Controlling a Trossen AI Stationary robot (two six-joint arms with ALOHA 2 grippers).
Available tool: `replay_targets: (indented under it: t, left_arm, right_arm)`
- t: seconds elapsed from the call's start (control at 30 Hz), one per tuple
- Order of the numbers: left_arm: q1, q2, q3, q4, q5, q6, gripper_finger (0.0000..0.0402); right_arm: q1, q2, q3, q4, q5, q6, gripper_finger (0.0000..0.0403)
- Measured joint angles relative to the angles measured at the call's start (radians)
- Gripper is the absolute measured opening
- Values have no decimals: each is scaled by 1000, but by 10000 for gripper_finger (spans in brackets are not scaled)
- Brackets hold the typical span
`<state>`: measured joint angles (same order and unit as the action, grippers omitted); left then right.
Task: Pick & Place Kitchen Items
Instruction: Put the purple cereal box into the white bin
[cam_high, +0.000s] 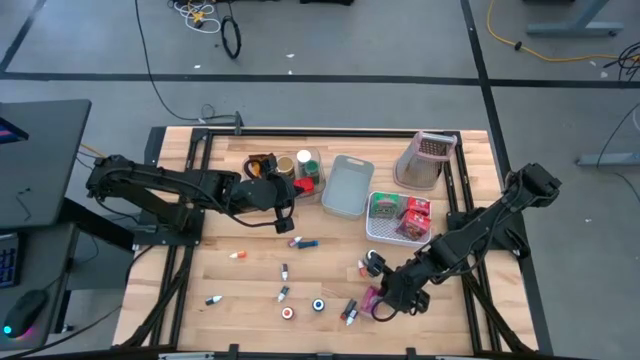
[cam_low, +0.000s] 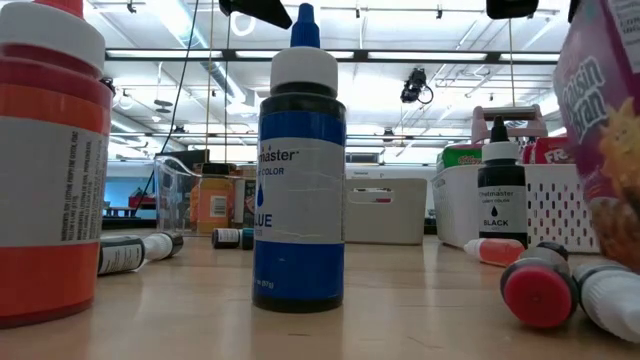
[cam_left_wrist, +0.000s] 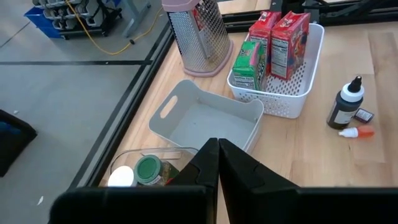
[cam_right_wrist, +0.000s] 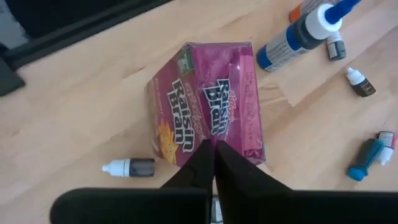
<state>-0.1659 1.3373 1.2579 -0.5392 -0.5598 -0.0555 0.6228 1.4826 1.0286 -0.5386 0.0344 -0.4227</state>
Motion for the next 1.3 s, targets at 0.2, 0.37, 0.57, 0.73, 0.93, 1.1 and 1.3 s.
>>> replay_targets:
  t: [0.2, 0.37, 0.57, 0.73, 0.93, 1.1, 1.3]
  left_arm:
    - [0, 0, 0, 0, -1, 0, 17]
    - [0, 0, 0, 0, 2, 0, 17]
    - [0, 0, 0, 0, 2, 15, 17]
    - [0, 0, 0, 0, 3, 18, 17]
    - [0, 0, 0, 0, 3, 19, 17]
    - [0, 0, 0, 0, 3, 66, 17]
    - [0, 0, 0, -1, 3, 73, 17]
  right_arm:
    - [0, -45, 10, -4, 60, 68, 4]
    - [0, -136, 61, -6, 156, 206, 4]
    - [-12, -287, 87, -40, 322, 385, 4]
    - [-32, -387, 87, -240, 570, 537, 4]
    - [-100, -421, 88, -545, 683, 902, 4]
    - [-139, -403, 88, -730, 602, 1039, 4]
    - [-174, -368, 88, -723, 598, 1068, 4]
